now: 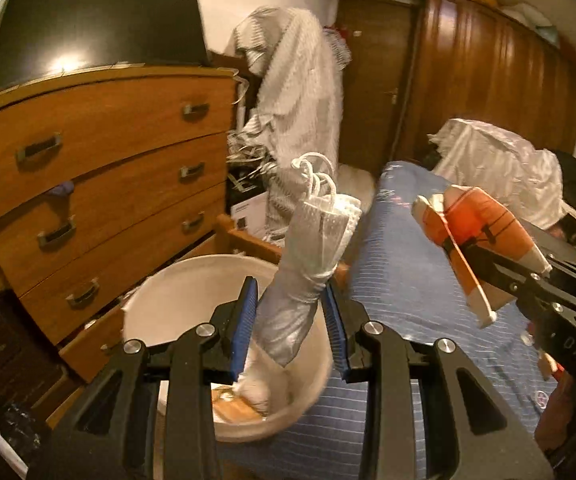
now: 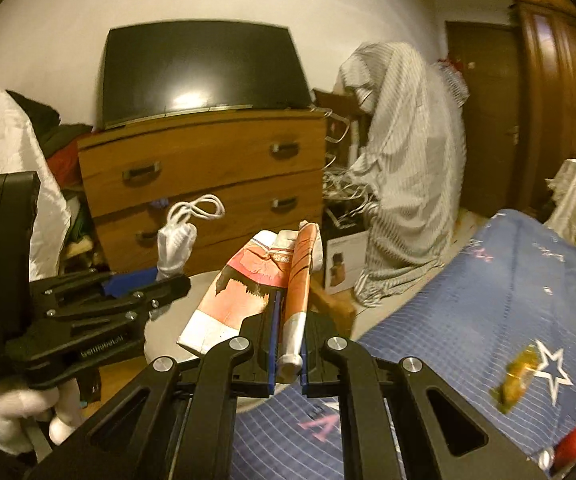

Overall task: Collect trash
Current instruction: 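Lift and carry the mask and carton in both tools over the white bucket, then open both tools to drop the mask and carton into the bucket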

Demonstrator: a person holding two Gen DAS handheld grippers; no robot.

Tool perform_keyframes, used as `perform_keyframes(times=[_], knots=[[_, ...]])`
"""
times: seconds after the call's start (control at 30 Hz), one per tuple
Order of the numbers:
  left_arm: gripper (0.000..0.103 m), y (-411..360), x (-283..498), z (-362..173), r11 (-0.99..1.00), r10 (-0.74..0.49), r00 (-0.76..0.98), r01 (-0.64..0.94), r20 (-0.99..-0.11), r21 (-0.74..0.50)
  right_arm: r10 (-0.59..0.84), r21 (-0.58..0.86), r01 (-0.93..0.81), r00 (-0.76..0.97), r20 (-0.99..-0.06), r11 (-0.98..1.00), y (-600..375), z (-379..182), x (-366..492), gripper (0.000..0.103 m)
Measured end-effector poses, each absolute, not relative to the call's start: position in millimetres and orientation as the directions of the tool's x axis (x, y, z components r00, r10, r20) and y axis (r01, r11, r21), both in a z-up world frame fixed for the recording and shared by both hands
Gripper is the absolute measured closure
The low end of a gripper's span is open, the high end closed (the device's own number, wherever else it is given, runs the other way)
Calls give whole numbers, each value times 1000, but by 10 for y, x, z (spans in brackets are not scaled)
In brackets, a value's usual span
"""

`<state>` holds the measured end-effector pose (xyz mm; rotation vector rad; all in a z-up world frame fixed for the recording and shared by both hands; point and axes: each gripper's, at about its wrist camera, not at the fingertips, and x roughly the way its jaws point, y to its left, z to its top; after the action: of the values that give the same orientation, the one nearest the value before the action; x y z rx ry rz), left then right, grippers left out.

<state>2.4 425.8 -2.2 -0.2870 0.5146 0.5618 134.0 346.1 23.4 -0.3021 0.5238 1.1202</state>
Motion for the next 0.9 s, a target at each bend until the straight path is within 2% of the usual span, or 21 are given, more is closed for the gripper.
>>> perform_keyframes(times=[0.17,0.57,0.9], knots=[[71,4663,60,-164,787,427,683,-604,-593,-128,736,51,-922,272,-620,384,3949,-7,1509,94],[71,5322,156,-730,749,320,594,-636,-738,-186,577,118,-939,98,-811,324,5008,-770,1728,94],[71,5624,145,-918,725,307,544,-665,-781,-179,541,120,-942,73,-838,313,5091,-983,1794,94]])
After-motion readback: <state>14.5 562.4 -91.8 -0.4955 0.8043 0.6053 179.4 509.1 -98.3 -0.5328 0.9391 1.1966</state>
